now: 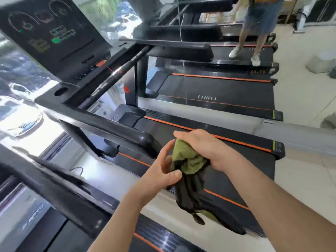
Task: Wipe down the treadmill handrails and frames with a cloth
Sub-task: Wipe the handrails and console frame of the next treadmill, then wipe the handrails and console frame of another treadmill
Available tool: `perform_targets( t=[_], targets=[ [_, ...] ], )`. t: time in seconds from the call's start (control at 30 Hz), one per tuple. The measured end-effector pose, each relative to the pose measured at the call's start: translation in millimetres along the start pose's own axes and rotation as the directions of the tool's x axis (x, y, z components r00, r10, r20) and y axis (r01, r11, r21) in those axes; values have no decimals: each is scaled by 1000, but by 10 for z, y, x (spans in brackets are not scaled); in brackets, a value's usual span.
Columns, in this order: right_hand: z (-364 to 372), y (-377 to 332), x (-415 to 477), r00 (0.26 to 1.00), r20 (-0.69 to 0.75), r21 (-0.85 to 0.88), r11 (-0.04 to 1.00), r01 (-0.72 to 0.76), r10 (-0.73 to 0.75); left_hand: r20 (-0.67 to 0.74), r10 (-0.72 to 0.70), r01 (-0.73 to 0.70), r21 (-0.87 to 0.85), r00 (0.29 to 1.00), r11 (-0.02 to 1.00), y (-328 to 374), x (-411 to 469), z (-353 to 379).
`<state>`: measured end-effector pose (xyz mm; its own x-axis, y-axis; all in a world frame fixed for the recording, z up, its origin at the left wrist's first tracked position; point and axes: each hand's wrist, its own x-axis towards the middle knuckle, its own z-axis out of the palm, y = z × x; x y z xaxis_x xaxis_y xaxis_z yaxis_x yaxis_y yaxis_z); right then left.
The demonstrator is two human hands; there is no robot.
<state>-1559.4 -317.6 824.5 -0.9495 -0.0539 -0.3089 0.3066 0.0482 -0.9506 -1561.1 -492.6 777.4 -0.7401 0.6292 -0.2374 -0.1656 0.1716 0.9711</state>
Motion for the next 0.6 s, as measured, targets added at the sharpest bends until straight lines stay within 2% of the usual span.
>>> perform_targets(
  t=[0.07, 0.1, 0.17, 0.23, 0.27, 0.33, 0.43, 0.53, 0.6],
  targets=[
    [-163, -122, 141, 999, 43, -91, 996, 3, 1, -164, 60, -50, 67, 985, 996, 147, 128, 46],
    [-221, -162, 191, 997, 83, -120, 993, 8, 3, -312, 111, -78, 115, 944, 990, 241, 192, 64],
    [-405, -270, 327, 970, 242, -153, 987, 37, 2, -610, 115, -41, 134, 784, 990, 459, 387, 0],
    [-599, -305, 503, 924, 383, -206, 977, 64, 20, -804, 31, -11, 31, 594, 999, 647, 556, -150],
    [-681, -301, 627, 910, 413, -261, 962, 75, 41, -855, -21, -18, -35, 518, 999, 725, 641, -240],
    [-806, -289, 892, 881, 460, -341, 938, 65, 107, -897, -140, -25, -166, 420, 986, 848, 778, -387],
    [-916, -229, 1358, 816, 545, -367, 930, 24, 194, -903, -269, -150, -333, 336, 931, 913, 989, -616],
    [-900, -285, 1887, 840, 516, -377, 925, 46, 169, -926, -292, -151, -333, 241, 931, 908, 1212, -861],
    [-777, -387, 2191, 864, 490, -319, 946, 57, 113, -938, -308, -57, -321, 160, 945, 813, 1296, -1045]
  ],
)
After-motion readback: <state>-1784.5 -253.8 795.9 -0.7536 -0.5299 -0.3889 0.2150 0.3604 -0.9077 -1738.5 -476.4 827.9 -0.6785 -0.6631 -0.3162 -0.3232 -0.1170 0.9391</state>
